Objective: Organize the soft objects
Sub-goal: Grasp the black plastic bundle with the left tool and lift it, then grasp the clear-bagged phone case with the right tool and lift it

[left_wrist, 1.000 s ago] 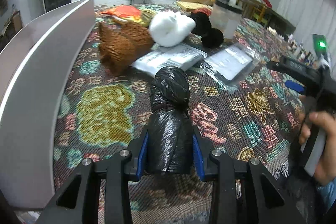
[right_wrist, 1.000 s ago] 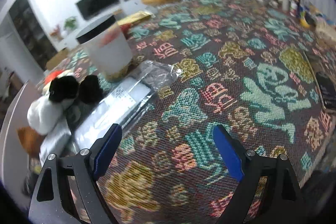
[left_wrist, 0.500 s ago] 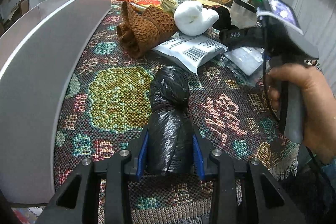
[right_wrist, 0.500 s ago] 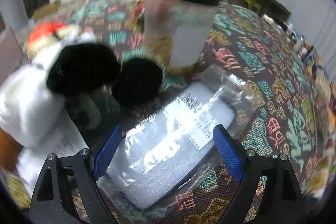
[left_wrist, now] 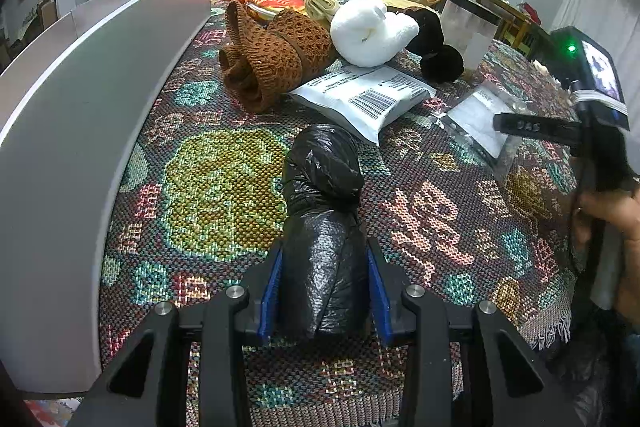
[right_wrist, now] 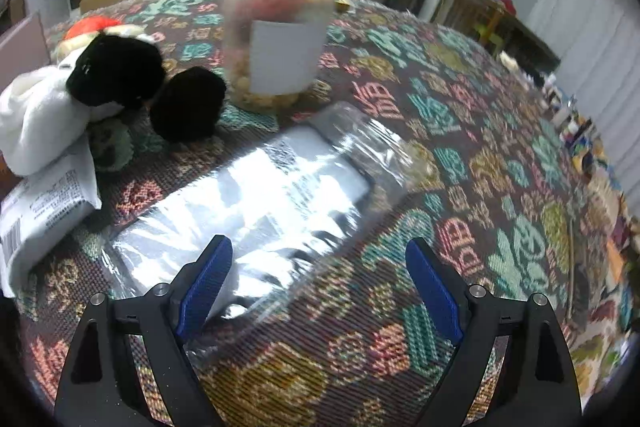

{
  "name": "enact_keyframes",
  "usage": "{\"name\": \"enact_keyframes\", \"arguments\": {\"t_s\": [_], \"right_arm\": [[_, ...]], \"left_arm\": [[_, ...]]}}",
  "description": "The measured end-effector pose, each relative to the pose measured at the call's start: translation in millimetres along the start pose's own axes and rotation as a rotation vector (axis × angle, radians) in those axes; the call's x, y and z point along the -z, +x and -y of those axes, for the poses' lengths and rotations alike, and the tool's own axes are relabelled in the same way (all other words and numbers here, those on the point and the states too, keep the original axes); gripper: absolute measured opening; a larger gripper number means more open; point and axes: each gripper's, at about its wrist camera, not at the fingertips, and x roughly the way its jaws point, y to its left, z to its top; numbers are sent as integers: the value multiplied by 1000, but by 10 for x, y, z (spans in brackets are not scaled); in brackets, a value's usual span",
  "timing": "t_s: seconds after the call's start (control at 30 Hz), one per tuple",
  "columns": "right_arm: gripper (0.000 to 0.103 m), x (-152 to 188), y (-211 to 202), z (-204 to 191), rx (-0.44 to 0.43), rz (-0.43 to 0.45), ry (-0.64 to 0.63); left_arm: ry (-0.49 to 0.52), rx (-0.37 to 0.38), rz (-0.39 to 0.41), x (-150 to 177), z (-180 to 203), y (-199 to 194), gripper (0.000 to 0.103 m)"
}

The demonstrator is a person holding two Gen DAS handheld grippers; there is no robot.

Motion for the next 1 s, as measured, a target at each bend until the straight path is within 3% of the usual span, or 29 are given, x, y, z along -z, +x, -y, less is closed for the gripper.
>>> {"name": "enact_keyframes", "arguments": {"t_s": [0.2, 0.27, 0.3, 0.33, 0.53, 0.6, 0.7, 0.83, 0.93, 1.0], "right_arm": [[90, -115, -141, -53, -126, 15, 83], [90, -181, -166, -212, -147, 16, 65], [90, -217, -156, -289, -151, 17, 57], [90, -226, -156, -372, -149, 18, 50], [92, -198, 173, -686, -96, -48, -50], [90, -143, 144, -676, -93, -12, -98], [90, -55, 119, -457, -92, -31, -117], [90, 52, 89, 116, -103, -63, -30], [90, 56, -9, 690, -283, -22, 146], [90, 7, -15, 1005, -319, -27, 261]], "left_arm": [[1, 0, 0, -55, -3, -1, 42], [-2, 0, 13, -83, -19, -13, 59], [-6, -2, 19, -92, -23, -20, 75], [-10, -7, 27, -102, -26, -28, 83], [-8, -22, -8, -71, -40, 83, 84], [-12, -25, -13, -53, -62, 107, 84], [-24, -25, -8, -55, -100, 109, 84], [-44, -6, -1, -58, -150, 93, 84], [-51, 20, 1, -55, -184, 56, 84], [-57, 41, 9, -56, -212, 12, 84]]}}
